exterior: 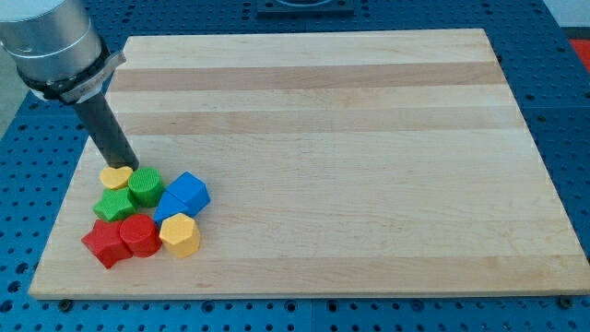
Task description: Separate the yellow hexagon from the group of blocks
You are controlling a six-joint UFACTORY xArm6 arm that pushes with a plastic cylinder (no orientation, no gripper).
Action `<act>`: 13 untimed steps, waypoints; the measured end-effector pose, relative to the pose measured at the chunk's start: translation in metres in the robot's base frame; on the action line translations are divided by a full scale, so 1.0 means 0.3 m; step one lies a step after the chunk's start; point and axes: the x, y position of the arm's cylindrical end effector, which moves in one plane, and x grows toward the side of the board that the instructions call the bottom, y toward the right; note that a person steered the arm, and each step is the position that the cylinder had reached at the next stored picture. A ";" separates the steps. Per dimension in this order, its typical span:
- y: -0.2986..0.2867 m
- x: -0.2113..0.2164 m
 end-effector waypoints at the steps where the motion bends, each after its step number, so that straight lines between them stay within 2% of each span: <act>1: 0.000 0.000; 3: 0.000 -0.014; 4: -0.007 -0.091; 5: -0.137 -0.098; 6: -0.238 -0.048; 7: -0.238 -0.027; 10: -0.202 0.439; 11: -0.129 0.470; 13: 0.035 0.387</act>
